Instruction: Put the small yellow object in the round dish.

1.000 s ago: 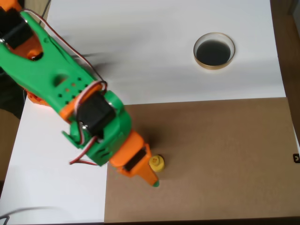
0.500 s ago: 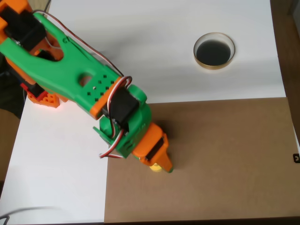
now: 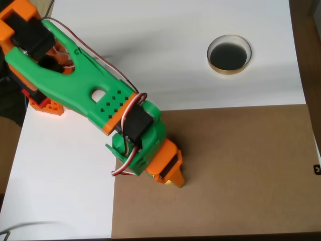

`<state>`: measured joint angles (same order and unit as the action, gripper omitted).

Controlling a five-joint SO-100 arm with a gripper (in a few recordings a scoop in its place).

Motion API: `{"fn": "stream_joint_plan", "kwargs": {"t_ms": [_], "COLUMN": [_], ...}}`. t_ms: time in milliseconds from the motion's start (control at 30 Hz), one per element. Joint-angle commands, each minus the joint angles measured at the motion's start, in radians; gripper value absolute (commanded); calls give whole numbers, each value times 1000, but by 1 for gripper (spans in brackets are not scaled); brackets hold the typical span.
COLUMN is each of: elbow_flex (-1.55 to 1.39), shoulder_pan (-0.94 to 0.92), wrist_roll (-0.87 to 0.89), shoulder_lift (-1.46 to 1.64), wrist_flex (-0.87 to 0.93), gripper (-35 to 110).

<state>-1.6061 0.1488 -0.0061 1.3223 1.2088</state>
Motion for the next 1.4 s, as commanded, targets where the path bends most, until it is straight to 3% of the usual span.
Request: {"fn": "stream_joint_plan", "kwargs": {"t_ms": [0, 167, 333, 733, 1367], "elbow_flex": [32, 32, 44, 133, 233], "shoulder_pan": [14, 9, 6, 86, 506], "wrist_roll": [17, 17, 17, -75, -195], "shoulder_lift": [18, 5, 3, 118, 160], "wrist_flex": [-5, -18, -25, 69, 164], "gripper": [21, 17, 0, 0, 0]}}
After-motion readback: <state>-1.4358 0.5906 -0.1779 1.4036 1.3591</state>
